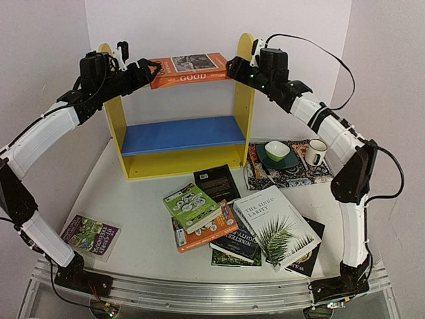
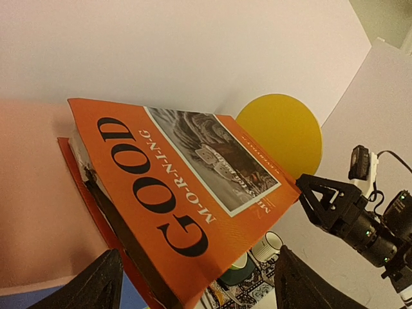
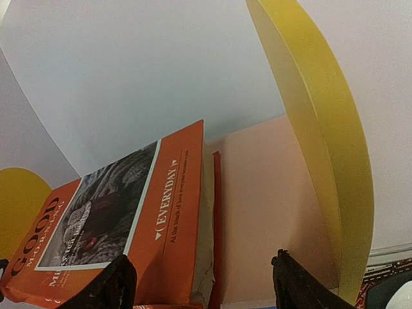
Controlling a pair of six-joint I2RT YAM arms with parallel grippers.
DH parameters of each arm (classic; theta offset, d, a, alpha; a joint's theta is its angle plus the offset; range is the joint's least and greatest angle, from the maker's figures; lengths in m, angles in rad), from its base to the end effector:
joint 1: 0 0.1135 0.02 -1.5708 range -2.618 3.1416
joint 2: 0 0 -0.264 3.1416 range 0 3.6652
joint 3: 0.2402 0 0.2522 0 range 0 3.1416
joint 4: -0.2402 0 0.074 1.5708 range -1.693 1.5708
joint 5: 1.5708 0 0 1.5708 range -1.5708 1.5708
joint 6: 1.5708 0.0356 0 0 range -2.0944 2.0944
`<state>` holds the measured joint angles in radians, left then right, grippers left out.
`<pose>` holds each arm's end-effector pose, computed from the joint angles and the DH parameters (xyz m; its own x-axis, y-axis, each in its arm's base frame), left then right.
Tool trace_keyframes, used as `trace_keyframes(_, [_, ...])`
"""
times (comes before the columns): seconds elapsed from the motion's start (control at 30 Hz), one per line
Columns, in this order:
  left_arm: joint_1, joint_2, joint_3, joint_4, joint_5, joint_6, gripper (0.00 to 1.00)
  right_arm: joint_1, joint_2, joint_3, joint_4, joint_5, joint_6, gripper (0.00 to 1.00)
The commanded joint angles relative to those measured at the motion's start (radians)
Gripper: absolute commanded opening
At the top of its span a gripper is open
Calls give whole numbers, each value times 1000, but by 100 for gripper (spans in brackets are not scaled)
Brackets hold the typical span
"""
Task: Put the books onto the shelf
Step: Pick up the book from the shelf.
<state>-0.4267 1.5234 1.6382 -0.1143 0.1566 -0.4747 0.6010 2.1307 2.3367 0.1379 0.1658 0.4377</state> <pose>0.3192 -0.1512 0.4649 -0.2513 -0.3817 -0.8895 0.4901 0.7423 -0.4570 0.4078 0.2725 0.4828 0.0698 0.5547 -0.8291 -0.5069 0.7355 0.4494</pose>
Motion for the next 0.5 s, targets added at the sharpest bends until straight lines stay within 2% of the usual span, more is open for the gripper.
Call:
trace_keyframes(0.0, [24,44,89,32,20,-91,79,6,-11,30,55,0,66,70])
trace_keyframes(0.13, [29,70,109,31,38,-113,69,5,-12,24,55,-34,89,62])
trace_keyframes(0.27, [28,77,121,31,65,-117,57,6,-20,20,55,-80,105,49])
trace_keyframes(0.47, [29,75,121,31,118,-125,37,5,-68,-34,63,-140,145,38])
